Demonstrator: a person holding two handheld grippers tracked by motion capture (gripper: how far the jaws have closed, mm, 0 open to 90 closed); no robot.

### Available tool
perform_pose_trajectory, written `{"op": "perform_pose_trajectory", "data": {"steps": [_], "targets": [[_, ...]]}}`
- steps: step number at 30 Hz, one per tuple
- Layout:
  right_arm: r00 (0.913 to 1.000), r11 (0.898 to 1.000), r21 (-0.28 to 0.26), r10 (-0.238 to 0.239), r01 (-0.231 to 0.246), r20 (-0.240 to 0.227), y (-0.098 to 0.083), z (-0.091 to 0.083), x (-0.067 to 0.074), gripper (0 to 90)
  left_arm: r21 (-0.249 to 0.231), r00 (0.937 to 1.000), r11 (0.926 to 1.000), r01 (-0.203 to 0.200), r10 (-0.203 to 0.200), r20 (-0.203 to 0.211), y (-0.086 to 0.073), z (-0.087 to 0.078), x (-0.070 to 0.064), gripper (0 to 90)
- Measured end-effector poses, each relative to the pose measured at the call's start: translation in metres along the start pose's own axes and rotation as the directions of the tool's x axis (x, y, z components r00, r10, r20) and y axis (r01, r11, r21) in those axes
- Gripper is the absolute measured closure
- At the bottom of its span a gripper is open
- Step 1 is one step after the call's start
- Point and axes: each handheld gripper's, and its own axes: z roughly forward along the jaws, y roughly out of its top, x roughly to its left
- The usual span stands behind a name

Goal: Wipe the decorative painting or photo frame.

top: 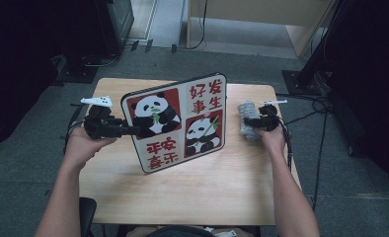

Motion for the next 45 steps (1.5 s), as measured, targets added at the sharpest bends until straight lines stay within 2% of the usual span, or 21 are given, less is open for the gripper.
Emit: {"op": "perform_pose_trajectory", "data": {"steps": [4, 8, 15, 28, 32, 36, 38, 45], "targets": [[0.9998, 1.0, -0.009, -0.017, 0.018, 0.01, 0.002, -0.002, 0.003, 35.2, -0.006, 0.9999, 1.0, -0.007, 0.007, -0.01, -0.001, 0.0, 0.001, 52.7], [1.0, 1.0, -0.011, -0.002, 0.002, 0.008, 0.003, -0.005, 0.004, 31.5, -0.015, 0.9992, 0.9994, -0.031, 0.031, -0.025, -0.001, 0.0, 0.001, 48.8], [1.0, 1.0, -0.031, 0.002, -0.002, 0.003, 0.005, -0.014, 0.006, 32.5, -0.02, 0.9989, 0.9992, -0.035, 0.035, -0.033, -0.002, 0.0, 0.002, 44.7], [0.9997, 0.999, -0.042, -0.025, 0.025, -0.003, 0.006, -0.027, 0.013, 31.4, -0.032, 0.9985, 0.9994, -0.013, 0.012, -0.053, -0.003, -0.002, 0.007, 42.9], [0.9995, 0.999, -0.044, -0.032, 0.031, -0.004, 0.006, -0.031, 0.014, 31.6, -0.042, 0.9986, 0.9991, 0.004, -0.006, -0.053, -0.005, -0.002, 0.009, 42.8], [0.999, 0.998, -0.056, -0.038, 0.04, 0.024, 0.005, -0.039, 0.015, 35.2, -0.049, 0.998, 0.9985, 0.024, -0.027, -0.057, -0.005, -0.001, 0.011, 42.7], [0.9996, 0.998, -0.063, -0.024, 0.024, 0.015, 0.003, -0.042, 0.015, 35.3, -0.048, 0.9977, 0.9986, 0.023, -0.025, -0.063, -0.006, 0.0, 0.012, 42.9], [0.9992, 0.997, -0.071, -0.039, 0.039, 0.005, 0.001, -0.05, 0.02, 35.4, -0.053, 0.9964, 0.998, 0.035, -0.039, -0.075, -0.007, 0.0, 0.014, 42.9]]}}
